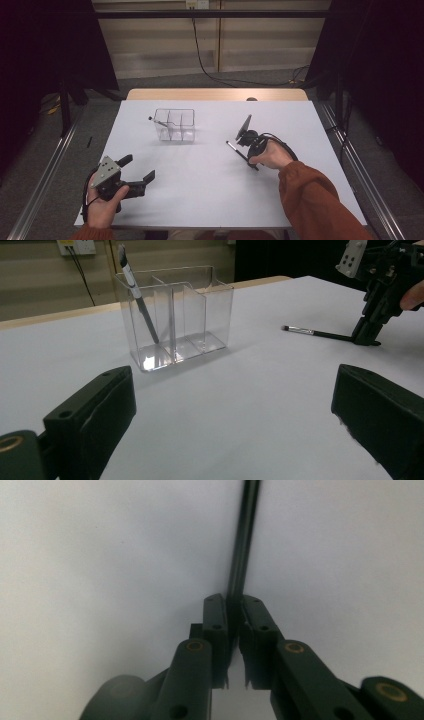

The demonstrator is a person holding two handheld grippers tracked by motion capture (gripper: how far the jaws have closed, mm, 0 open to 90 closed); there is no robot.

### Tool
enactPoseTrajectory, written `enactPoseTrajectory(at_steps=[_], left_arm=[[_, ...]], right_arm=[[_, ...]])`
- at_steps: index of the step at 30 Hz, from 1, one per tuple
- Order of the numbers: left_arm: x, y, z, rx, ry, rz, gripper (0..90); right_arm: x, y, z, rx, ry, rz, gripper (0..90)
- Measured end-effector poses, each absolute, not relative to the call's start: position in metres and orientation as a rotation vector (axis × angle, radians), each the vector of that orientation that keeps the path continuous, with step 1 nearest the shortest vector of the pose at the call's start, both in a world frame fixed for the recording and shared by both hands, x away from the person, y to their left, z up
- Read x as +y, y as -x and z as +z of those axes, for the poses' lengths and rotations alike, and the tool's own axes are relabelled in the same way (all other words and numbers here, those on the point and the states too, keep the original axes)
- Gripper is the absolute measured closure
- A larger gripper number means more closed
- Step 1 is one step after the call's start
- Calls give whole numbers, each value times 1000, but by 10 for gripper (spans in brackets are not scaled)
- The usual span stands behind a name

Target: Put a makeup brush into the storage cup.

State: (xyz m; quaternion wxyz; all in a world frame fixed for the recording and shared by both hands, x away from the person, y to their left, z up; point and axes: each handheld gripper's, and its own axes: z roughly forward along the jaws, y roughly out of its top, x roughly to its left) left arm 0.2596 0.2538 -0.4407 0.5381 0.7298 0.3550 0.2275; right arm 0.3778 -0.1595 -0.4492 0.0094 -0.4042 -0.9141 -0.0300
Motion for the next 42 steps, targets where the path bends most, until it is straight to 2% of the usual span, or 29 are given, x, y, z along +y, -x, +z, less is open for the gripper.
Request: enactPoseTrajectory(at_steps=[22,34,42], left_arm=[[254,-260,-441,853,-1740,549,40],[254,-259,-441,850,-1745,553,40],[256,-258,-441,865,-1741,562,41]], right_arm=[[-173,-372,-448,-2809,1314,-239,849],[-201,-361,-445,-2759,1388,-489,849],[-204,-350,-444,-2756,1422,-658,849]])
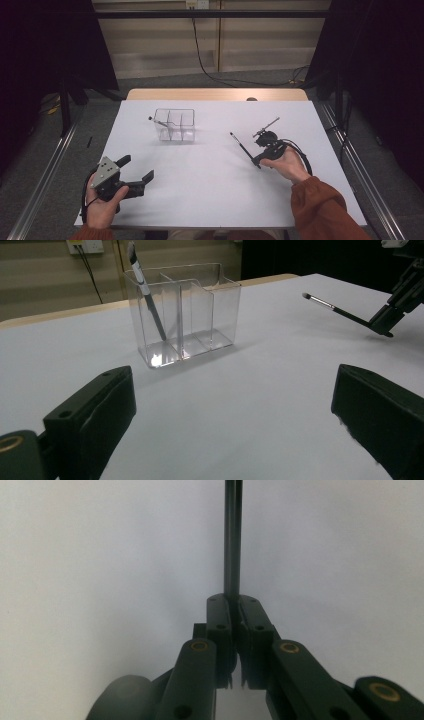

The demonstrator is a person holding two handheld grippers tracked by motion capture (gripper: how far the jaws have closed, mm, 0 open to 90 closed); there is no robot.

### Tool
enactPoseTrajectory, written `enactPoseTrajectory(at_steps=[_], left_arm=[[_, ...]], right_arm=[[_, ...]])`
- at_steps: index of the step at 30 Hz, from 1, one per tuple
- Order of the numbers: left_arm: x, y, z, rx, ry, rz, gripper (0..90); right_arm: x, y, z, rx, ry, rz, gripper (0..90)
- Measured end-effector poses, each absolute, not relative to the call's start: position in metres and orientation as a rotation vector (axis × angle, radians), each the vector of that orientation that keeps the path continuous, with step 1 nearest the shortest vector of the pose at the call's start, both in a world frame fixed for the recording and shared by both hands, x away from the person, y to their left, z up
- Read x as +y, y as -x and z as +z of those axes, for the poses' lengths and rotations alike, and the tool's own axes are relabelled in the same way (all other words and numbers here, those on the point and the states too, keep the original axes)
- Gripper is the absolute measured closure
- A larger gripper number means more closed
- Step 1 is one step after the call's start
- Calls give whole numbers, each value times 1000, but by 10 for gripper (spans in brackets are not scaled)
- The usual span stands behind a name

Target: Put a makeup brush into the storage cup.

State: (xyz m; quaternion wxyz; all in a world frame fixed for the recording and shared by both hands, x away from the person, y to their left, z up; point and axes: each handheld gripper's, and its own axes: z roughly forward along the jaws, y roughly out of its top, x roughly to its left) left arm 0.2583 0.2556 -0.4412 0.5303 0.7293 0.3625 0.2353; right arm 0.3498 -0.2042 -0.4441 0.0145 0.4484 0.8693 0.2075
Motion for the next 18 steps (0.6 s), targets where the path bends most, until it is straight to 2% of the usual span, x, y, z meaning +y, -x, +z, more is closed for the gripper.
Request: enactPoseTrajectory(at_steps=[18], left_arm=[[255,-257,-440,858,-1734,555,37]], right_arm=[[-216,-331,-443,2502,-1237,1076,848]])
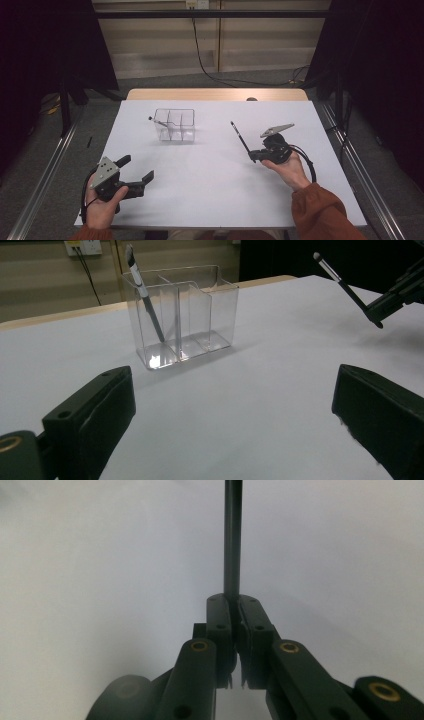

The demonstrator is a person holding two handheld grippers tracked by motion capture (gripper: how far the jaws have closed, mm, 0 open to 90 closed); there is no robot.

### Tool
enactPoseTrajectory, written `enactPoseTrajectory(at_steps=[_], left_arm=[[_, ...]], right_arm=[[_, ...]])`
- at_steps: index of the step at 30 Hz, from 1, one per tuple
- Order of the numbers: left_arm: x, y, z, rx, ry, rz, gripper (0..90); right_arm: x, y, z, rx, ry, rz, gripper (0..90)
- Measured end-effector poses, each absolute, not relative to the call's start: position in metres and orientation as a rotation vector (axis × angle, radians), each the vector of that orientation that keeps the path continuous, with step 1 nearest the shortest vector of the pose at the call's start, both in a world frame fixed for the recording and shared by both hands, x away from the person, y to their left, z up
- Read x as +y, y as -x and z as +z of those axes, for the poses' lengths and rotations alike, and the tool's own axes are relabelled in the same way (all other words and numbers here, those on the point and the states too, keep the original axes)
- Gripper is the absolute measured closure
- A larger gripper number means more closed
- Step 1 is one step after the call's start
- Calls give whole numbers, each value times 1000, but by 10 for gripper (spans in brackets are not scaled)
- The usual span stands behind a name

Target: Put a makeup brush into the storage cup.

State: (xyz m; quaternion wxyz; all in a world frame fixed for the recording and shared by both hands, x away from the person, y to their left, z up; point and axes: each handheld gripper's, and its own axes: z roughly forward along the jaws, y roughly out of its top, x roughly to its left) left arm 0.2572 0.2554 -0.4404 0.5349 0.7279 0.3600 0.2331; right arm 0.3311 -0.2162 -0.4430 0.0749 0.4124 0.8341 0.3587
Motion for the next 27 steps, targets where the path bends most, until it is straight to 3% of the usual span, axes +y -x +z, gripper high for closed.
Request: enactPoseTrajectory(at_steps=[27], left_arm=[[257,-255,-439,854,-1733,567,38]], right_arm=[[-216,-309,-431,2256,-1048,1477,847]])
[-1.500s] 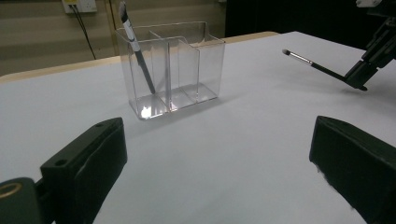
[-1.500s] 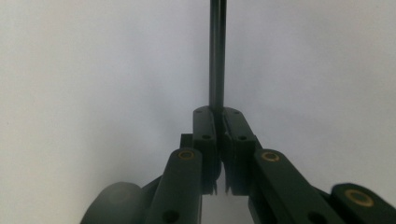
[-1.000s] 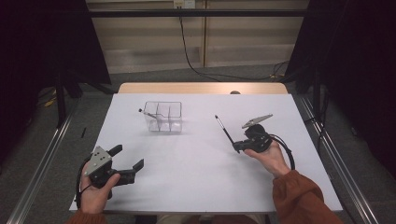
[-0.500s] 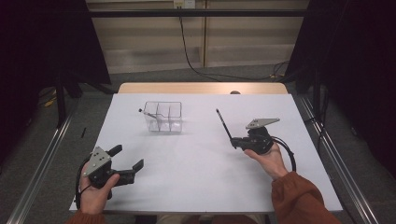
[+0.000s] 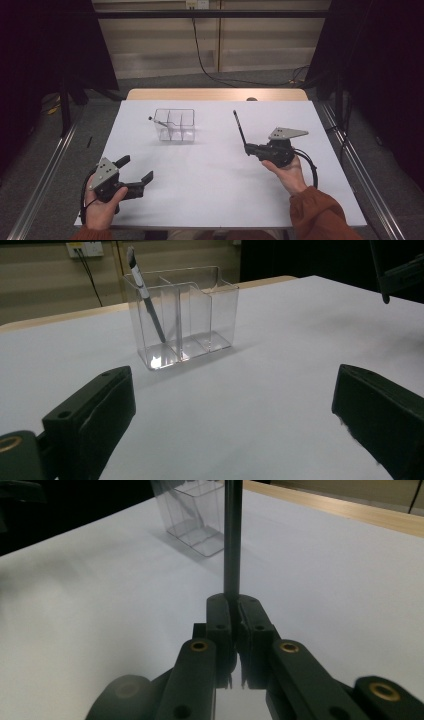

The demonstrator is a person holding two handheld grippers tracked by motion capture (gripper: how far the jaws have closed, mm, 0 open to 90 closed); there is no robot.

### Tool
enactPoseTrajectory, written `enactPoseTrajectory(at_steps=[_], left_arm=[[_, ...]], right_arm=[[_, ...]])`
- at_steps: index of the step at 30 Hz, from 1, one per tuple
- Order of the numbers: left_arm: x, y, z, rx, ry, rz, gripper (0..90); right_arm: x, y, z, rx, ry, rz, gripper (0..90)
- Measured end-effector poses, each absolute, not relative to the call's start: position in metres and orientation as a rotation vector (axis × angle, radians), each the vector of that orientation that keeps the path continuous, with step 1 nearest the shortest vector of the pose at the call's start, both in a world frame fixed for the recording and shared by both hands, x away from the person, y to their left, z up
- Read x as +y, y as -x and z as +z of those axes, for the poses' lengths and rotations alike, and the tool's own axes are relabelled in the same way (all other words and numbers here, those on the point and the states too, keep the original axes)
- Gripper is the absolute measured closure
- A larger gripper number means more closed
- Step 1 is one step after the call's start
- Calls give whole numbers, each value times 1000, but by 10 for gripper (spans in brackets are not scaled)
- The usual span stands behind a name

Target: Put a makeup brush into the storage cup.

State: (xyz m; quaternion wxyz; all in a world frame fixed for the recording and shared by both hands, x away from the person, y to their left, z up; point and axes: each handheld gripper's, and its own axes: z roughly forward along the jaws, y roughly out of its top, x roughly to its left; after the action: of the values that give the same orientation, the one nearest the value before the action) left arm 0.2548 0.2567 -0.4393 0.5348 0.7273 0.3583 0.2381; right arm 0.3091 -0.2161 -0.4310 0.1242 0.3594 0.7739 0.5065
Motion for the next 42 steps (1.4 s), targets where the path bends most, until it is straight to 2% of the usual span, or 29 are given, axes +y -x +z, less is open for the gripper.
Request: enactPoseTrajectory(at_steps=[23,42], left_arm=[[252,-255,-435,829,-1721,558,37],[227,-257,-429,786,-1715,532,33]], right_arm=[[-189,-283,-425,2302,-915,1569,847],[-167,-274,-426,2357,-850,1607,847]])
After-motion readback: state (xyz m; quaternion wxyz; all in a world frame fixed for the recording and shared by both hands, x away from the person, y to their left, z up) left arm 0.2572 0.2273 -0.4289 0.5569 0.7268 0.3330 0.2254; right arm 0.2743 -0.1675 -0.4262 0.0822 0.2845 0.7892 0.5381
